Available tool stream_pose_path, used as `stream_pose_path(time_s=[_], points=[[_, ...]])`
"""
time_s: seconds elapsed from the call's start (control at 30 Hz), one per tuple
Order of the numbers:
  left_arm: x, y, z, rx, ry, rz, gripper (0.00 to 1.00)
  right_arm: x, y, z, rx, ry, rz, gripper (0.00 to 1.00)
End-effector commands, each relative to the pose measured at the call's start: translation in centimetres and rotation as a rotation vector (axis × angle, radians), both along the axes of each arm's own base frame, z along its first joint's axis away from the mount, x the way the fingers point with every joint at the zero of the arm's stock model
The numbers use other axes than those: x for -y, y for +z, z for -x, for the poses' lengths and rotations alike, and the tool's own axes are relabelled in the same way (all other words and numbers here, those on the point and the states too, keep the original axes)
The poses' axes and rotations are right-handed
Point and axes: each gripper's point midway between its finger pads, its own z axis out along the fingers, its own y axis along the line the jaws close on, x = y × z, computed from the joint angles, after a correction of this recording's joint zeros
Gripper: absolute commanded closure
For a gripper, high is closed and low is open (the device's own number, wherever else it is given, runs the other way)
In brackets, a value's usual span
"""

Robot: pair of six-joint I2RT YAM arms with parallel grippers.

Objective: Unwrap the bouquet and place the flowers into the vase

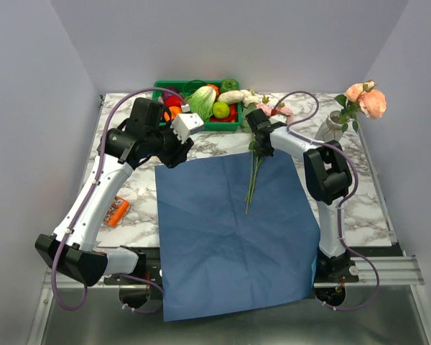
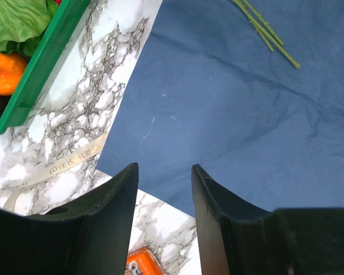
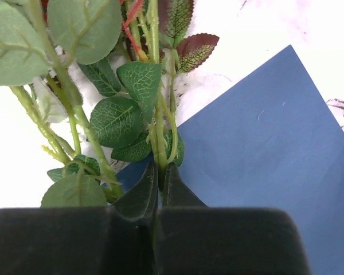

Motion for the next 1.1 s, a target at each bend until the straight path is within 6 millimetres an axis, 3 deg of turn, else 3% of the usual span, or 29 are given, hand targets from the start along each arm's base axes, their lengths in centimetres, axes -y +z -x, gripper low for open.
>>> stream_pose_path(time_s=[0.0,0.17,0.2,0.23,0.3,0.53,0.6,0.63,0.77,0.9,1.07], points=[[-0.5,1.0,0.1,0.018,0.014,-0.008,0.49,-0.5,3.3,0.6,0.056,0.012,-0.048,0.99],[-0.3,1.3,0.3,0.015,0.014,0.009,0.49,-1.2,10.9,0.4,0.282,0.06,-0.059,1.0],[-0.3,1.3,0.2,0.012,0.017,0.011,0.49,-1.2,11.1,1.0,0.299,0.079,-0.056,0.99],[-0.3,1.3,0.3,0.008,0.018,0.013,0.49,-1.1,14.0,1.2,0.366,0.114,-0.059,0.99],[-0.3,1.5,0.4,0.012,0.018,0.02,0.49,-1.7,16.8,0.9,0.467,0.165,-0.058,1.0],[-0.4,1.7,0.8,0.024,0.019,0.026,0.49,0.0,23.8,2.5,0.644,0.269,0.217,0.99],[-0.4,1.6,0.9,0.023,0.017,0.026,0.49,0.4,27.8,3.2,0.823,0.268,0.233,0.99],[-0.4,1.6,0.9,0.022,0.017,0.028,0.49,0.9,29.3,3.5,0.872,0.318,0.318,0.99],[-0.5,1.9,1.1,0.032,0.016,0.031,0.49,4.0,39.0,5.5,1.163,0.211,0.443,0.99],[-0.2,2.0,1.0,0.035,0.013,0.043,0.49,6.8,47.2,7.7,1.371,0.107,0.627,0.99],[-0.1,1.9,0.8,0.035,0.007,0.049,0.49,9.5,51.2,7.1,1.409,0.048,0.697,0.99]])
